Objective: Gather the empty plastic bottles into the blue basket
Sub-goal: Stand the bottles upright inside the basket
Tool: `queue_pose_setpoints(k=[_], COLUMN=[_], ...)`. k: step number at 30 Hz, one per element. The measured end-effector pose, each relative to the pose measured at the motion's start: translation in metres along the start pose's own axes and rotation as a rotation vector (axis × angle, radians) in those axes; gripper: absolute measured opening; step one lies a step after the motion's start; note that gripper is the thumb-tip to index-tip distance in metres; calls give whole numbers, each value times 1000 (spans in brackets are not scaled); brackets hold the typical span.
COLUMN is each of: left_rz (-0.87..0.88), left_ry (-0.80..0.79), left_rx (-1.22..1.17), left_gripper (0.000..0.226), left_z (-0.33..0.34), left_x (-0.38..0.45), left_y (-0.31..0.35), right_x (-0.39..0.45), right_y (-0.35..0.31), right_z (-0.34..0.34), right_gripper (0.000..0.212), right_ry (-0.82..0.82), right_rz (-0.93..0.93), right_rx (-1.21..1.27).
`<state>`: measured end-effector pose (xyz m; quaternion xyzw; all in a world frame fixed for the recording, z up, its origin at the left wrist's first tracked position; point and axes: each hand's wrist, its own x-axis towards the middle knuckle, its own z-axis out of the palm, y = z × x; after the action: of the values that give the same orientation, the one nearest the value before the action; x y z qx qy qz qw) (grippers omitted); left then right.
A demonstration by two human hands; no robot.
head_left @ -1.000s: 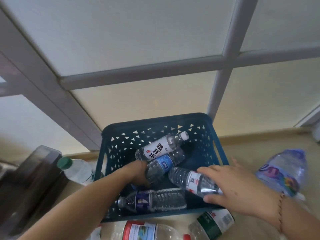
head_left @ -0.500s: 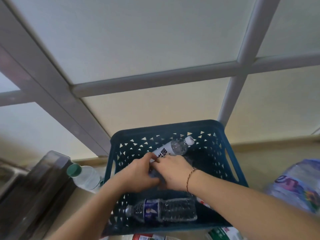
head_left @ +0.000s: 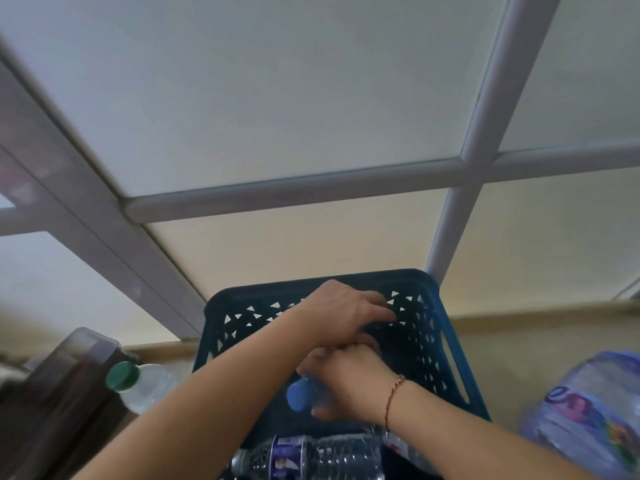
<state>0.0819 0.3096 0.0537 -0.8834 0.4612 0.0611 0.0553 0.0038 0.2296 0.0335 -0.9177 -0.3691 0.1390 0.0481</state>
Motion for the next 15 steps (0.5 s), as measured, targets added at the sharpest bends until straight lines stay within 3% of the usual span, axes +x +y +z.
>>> queue_pose_setpoints(k=[4, 7, 13, 15], left_rz=[-74, -248, -475, -537], left_ry=[8, 95, 232, 247], left_rx=[-16, -176, -409, -450], left_gripper=[25, 22, 16, 14], left_z=[4, -4, -9, -7], left_x=[-6, -32, -99, -115], left_y=[-3, -13, -33, -36], right_x=[-3, -15, -40, -38], right_y=[6, 27, 73, 78], right_z=[-4, -17, -32, -26], right_gripper=[46, 53, 50, 45], right_ry=[-9, -41, 333, 366], right_rz=[-40, -5, 343, 384], right_rx=[43, 148, 591, 642])
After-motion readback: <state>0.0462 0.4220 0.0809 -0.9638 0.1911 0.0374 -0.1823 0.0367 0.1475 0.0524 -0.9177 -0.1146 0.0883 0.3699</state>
